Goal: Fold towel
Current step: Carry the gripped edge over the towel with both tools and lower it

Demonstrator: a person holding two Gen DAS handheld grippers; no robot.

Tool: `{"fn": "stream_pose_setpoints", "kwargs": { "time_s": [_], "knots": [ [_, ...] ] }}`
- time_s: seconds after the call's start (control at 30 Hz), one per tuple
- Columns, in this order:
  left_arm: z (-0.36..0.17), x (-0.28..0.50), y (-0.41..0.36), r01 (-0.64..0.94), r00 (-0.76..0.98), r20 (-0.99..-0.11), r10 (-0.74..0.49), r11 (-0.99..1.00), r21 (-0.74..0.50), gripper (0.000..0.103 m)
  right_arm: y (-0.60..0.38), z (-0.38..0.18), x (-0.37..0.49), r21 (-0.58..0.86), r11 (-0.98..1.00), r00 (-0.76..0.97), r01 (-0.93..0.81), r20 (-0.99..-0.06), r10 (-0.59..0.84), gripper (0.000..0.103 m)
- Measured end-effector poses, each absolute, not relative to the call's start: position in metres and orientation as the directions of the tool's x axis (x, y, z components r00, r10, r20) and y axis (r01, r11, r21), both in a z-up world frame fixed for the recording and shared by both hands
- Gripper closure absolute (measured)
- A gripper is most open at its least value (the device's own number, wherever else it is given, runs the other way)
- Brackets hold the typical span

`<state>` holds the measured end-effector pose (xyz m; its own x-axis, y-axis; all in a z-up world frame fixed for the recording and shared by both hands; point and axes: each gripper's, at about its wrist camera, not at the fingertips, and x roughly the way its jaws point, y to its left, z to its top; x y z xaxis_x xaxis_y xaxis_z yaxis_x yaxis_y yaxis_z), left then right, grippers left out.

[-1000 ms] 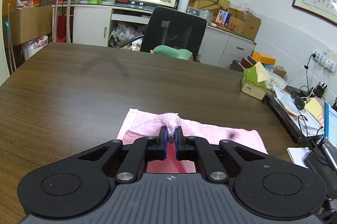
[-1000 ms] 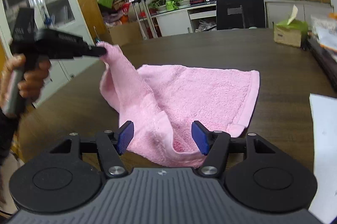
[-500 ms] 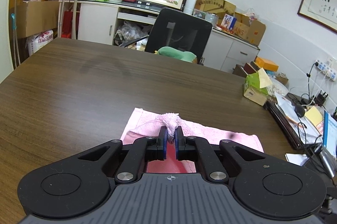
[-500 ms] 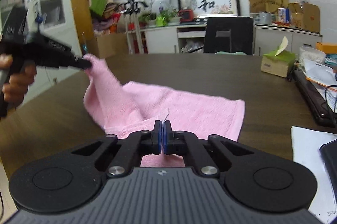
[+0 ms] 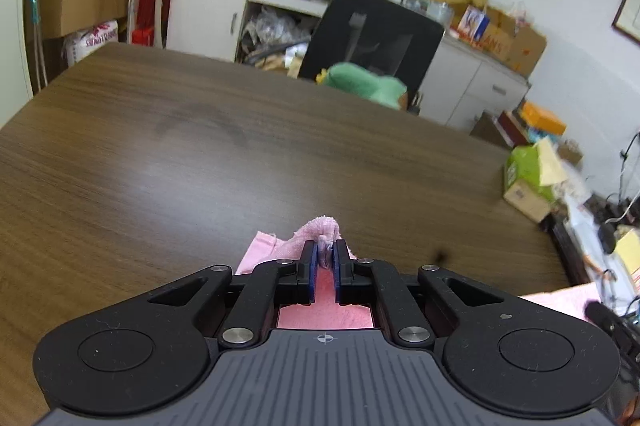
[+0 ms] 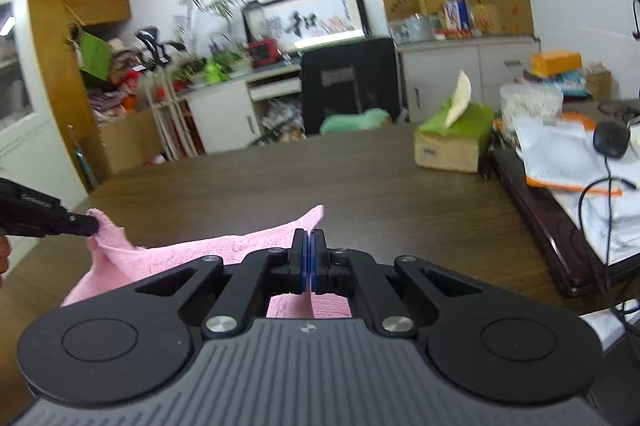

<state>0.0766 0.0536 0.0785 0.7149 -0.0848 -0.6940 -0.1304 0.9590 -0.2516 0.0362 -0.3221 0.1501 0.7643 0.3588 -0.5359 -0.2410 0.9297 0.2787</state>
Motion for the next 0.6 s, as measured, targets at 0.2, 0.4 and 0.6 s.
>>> {"fn": "stream_pose_setpoints", "kwargs": {
  "time_s": [0.2,0.4,0.6],
  "knots": [
    [0.056,0.098,0.051,-0.169,0.671,-0.74,-0.051,0.961,-0.219,0.091,-0.31,0.115,0.063,0.232,0.948,0.739,-0.217,-0.595,0.315,0.101],
    [0.058,0.096,0.061,-0.172,0.69,-0.723,-0.033,0.963,-0.208,0.07,-0.311,0.105,0.063,0.28,0.932,0.725,-0.229,-0.59,0.355,0.096],
    [0.07,0.077,0.069,-0.148,0.756,-0.653,-0.049,0.958,-0.244,0.019,-0.312,0.112,0.053,0.332,0.905,0.725,-0.266,-0.55,0.415,0.094]
  ]
}}
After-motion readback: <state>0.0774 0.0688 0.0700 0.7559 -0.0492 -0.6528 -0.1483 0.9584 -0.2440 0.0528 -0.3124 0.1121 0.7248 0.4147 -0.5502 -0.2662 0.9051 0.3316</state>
